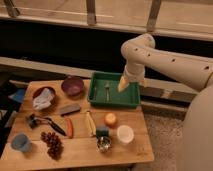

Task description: Place grapes in tray

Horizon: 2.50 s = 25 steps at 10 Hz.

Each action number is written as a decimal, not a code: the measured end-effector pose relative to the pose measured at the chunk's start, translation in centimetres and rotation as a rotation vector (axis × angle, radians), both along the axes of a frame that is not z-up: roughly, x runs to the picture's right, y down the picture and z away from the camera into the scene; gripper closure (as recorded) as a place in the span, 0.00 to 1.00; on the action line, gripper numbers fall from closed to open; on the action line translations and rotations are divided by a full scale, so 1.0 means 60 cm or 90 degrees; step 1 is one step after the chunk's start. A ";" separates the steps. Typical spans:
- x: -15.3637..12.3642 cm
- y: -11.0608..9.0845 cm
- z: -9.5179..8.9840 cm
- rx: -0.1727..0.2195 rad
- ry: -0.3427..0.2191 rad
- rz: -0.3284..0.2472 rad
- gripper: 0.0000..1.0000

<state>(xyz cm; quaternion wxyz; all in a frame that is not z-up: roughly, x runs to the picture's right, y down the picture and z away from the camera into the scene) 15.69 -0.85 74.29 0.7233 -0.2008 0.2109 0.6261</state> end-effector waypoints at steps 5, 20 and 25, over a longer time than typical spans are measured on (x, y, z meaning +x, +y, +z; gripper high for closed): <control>0.001 0.000 0.000 0.000 0.000 0.001 0.20; -0.072 0.003 -0.017 0.002 -0.063 -0.060 0.20; -0.311 0.036 -0.032 -0.006 -0.189 -0.185 0.20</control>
